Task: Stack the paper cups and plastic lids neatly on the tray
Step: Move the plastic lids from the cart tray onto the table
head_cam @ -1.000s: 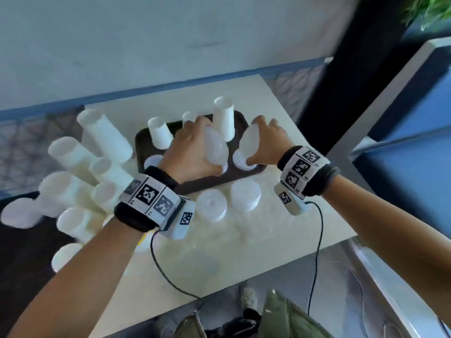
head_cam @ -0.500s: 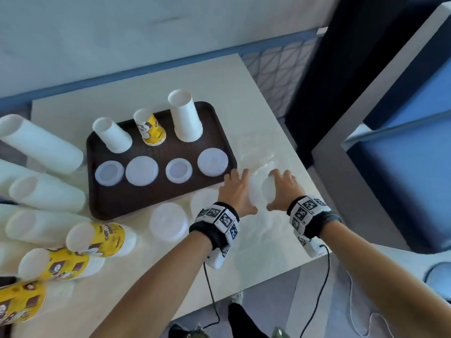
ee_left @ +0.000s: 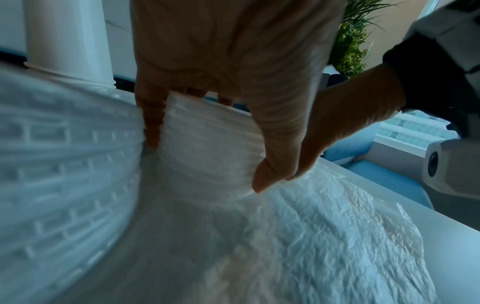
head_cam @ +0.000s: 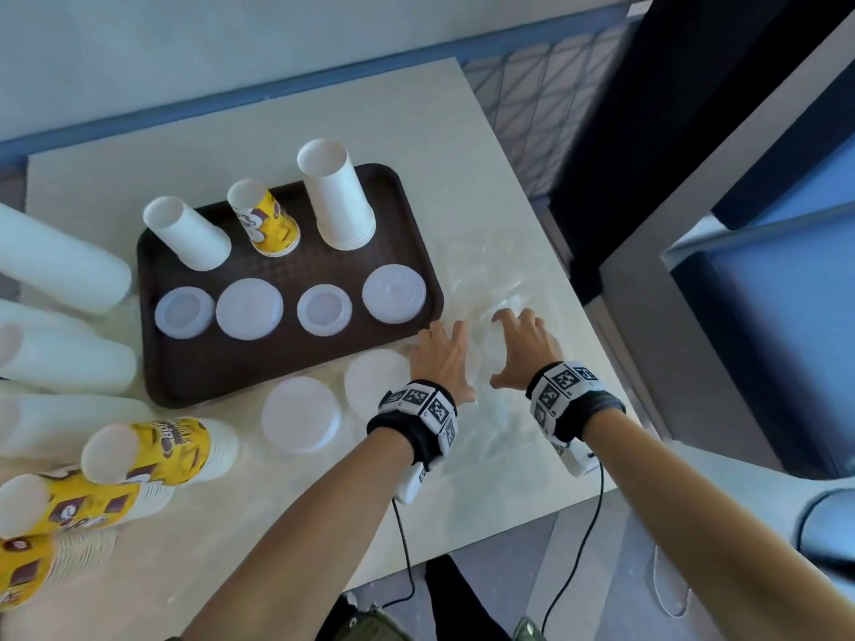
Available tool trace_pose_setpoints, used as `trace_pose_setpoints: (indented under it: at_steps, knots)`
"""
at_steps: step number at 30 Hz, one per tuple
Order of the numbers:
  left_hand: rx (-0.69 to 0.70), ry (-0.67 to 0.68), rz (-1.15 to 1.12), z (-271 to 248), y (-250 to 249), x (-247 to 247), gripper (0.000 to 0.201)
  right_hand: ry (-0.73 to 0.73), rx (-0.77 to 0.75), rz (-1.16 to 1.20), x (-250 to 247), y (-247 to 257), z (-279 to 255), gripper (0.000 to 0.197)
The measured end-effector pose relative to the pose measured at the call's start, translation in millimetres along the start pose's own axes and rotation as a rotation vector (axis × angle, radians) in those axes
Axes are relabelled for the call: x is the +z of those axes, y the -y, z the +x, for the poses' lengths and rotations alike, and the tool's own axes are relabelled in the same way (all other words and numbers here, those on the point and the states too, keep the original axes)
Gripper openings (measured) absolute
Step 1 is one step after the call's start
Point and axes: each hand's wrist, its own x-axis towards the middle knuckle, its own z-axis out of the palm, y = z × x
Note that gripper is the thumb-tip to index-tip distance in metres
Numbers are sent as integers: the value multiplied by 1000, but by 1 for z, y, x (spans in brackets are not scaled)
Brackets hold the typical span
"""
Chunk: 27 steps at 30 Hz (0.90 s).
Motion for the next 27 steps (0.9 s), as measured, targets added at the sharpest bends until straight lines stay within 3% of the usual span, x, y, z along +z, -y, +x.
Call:
trace_pose_setpoints:
  at_steps: [6,13,17,21,27]
  knots:
    - [-19,53,-5,4,2,8,84,-10,-2,-36,3,-3,3,86]
    - [4,2,-24,-6,1,6,96,-36,11,-57,-5,-2,-8,102]
    - [88,-99,-109,-29,7,-23,78,-84,-11,13,-30,3,-28,92]
    - [115,-211,-222,-64,36,-70,49,-103,-169,129,-67,40,-46,62]
    - [7,-514,-397,-151,129,-140,39,-94,-590,303,-127,172,-85,41]
